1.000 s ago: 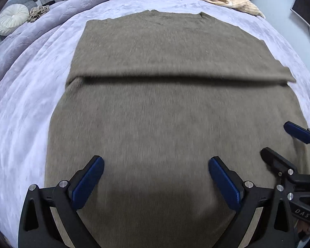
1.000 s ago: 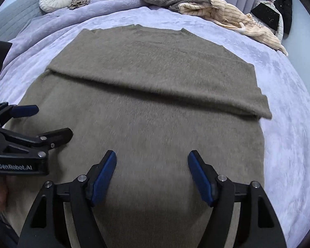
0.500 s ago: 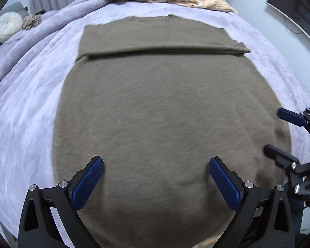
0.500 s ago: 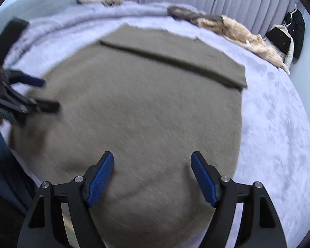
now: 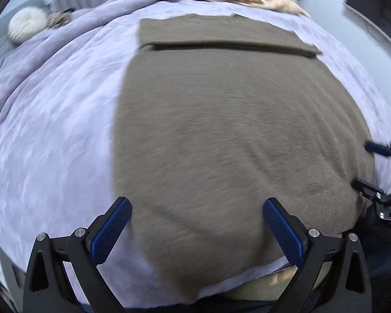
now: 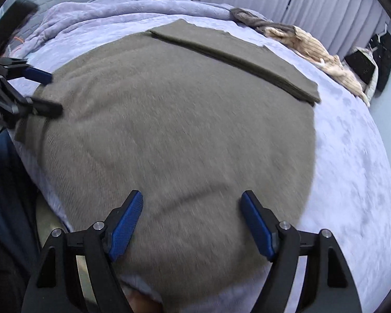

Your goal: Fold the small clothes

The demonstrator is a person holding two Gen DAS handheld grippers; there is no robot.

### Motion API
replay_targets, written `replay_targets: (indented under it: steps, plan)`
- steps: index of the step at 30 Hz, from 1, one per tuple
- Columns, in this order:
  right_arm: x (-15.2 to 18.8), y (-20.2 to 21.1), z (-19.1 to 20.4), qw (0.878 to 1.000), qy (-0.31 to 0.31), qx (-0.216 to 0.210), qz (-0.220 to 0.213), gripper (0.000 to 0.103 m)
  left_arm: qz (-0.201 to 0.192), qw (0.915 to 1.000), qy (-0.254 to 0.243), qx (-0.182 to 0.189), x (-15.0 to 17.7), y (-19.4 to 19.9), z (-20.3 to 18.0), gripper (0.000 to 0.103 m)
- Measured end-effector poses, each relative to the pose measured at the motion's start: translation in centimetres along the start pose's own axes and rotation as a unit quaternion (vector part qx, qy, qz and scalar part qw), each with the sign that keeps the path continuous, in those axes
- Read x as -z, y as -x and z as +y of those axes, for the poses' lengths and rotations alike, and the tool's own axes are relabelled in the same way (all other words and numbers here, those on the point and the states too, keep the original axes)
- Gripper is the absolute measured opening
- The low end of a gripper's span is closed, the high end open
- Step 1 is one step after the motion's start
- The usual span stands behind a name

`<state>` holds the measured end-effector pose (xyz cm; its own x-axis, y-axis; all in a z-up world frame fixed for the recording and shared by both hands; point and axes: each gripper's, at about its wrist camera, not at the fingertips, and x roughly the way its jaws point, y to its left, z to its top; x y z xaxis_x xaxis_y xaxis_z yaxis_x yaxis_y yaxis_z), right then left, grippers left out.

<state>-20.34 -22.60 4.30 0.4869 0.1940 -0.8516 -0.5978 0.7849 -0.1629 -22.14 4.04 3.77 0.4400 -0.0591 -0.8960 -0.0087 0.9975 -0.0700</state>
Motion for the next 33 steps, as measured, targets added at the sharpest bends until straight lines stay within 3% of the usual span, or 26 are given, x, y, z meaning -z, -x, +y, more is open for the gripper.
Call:
replay_targets:
  steps: [2, 4, 7, 12, 19, 21, 22, 26, 27, 29, 31, 32, 33]
  plan:
    - [0.7, 1.0, -0.9, 1.0, -0.022, 0.007, 0.001, 0.08, 0.001, 0.999, 0.045, 0.004, 0.7, 0.4, 2.7, 0.102]
    - [1.2, 1.5, -2.2, 0.999, -0.047, 0.022, 0.007, 0.08, 0.012, 0.9948, 0.096, 0.031, 1.6, 0.3, 5.1, 0.102]
    - [2.6, 1.9, -4.3, 0.995, -0.101, 0.012, 0.014, 0.08, 0.023, 0.9875, 0.136, 0.077, 2.9, -0.3, 5.3, 0.102]
    - [5.0, 0.4, -6.7, 0.977, -0.199, -0.062, 0.04, 0.08, 0.039, 0.9844, 0.137, 0.103, 3.9, -1.5, 3.6, 0.102]
    - [6.0, -1.1, -5.6, 0.964, -0.225, -0.144, 0.01, 0.079, 0.035, 0.9848, 0.115, 0.125, 3.5, -2.4, 0.3, 0.102]
    - [5.6, -1.5, -5.0, 0.964, -0.218, -0.152, 0.006, 0.07, 0.027, 0.9854, 0.106, 0.13, 3.6, -1.8, 0.4, 0.099]
    - [5.3, -1.6, -4.9, 0.963, -0.217, -0.158, 0.005, 0.067, 0.022, 0.986, 0.105, 0.128, 3.7, -1.6, 0.4, 0.088]
    - [4.8, -1.9, -4.4, 0.957, -0.213, -0.199, 0.005, 0.021, 0.007, 0.9849, 0.112, 0.132, 4.0, -0.5, 1.7, 0.053]
    - [4.9, -1.9, -4.1, 0.957, -0.207, -0.202, 0.007, 0.021, 0.005, 0.9834, 0.118, 0.138, 4.1, -0.5, 2.4, 0.045]
    - [4.9, -2.4, -3.9, 0.956, -0.208, -0.208, 0.015, 0.023, 0.006, 0.9775, 0.137, 0.16, 4.3, -0.6, 3.5, 0.043]
    - [5.2, -2.9, -4.4, 0.946, -0.235, -0.224, 0.018, 0.026, 0.014, 0.9715, 0.157, 0.178, 4.4, -1.2, 4.2, 0.045]
    - [5.2, -3.1, -4.5, 0.941, -0.245, -0.234, 0.017, 0.03, 0.014, 0.9706, 0.159, 0.18, 4.4, -1.3, 4.3, 0.048]
    - [5.1, -3.3, -4.4, 0.938, -0.251, -0.238, 0.015, 0.032, 0.018, 0.9691, 0.159, 0.188, 4.4, -1.5, 4.3, 0.06]
